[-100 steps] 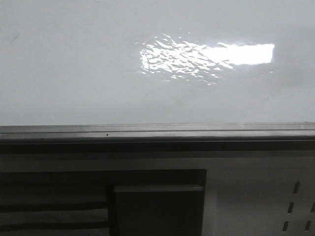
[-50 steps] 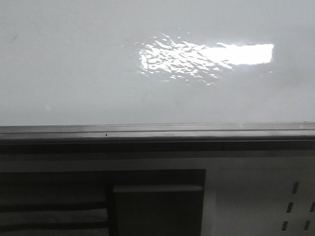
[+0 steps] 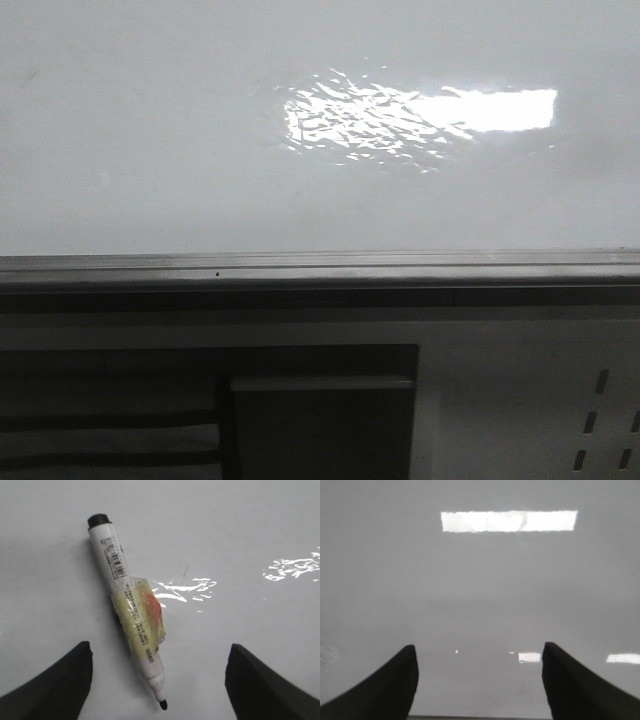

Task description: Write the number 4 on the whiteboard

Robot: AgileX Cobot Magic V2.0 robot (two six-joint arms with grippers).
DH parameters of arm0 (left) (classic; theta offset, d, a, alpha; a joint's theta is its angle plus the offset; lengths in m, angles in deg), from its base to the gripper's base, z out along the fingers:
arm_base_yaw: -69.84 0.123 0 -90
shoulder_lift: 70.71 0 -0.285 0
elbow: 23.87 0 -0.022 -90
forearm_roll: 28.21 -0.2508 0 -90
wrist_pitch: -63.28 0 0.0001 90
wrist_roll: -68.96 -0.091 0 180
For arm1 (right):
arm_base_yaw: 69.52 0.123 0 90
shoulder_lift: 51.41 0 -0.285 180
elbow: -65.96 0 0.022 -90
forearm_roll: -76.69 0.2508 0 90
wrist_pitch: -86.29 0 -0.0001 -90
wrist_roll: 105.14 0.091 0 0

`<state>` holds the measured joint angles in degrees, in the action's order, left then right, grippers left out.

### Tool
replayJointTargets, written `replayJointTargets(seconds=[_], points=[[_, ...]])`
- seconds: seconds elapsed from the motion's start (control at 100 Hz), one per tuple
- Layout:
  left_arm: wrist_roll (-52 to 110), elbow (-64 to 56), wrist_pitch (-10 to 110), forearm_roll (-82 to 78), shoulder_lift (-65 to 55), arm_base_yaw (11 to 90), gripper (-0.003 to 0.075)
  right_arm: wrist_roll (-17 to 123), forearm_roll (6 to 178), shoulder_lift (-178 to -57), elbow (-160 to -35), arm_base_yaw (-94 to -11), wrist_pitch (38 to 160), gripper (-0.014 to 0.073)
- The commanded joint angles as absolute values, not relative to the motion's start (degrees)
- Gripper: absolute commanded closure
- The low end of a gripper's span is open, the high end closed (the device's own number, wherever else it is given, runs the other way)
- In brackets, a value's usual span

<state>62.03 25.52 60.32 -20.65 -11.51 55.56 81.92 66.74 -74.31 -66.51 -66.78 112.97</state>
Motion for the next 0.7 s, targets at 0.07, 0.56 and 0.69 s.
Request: replayJointTargets(seconds=[0.07,0.56,0.69], points=[[62.0,23.8,72.0,-20.9,-4.2,55.1,0.0248,81.1,66.4,-75.4,-68.5,-67.1,108.1,0.0123],[62.0,23.8,75.6,-20.9,0.1,55.1,0.0556,81.1,66.4,-75.4,-68.5,-67.1,108.3,0.0123],[62.0,23.8,75.6,-20.9,0.1,55.1,0.0601,81.1,66.4,-75.4,-68.5,-67.1,108.3,0.0123]])
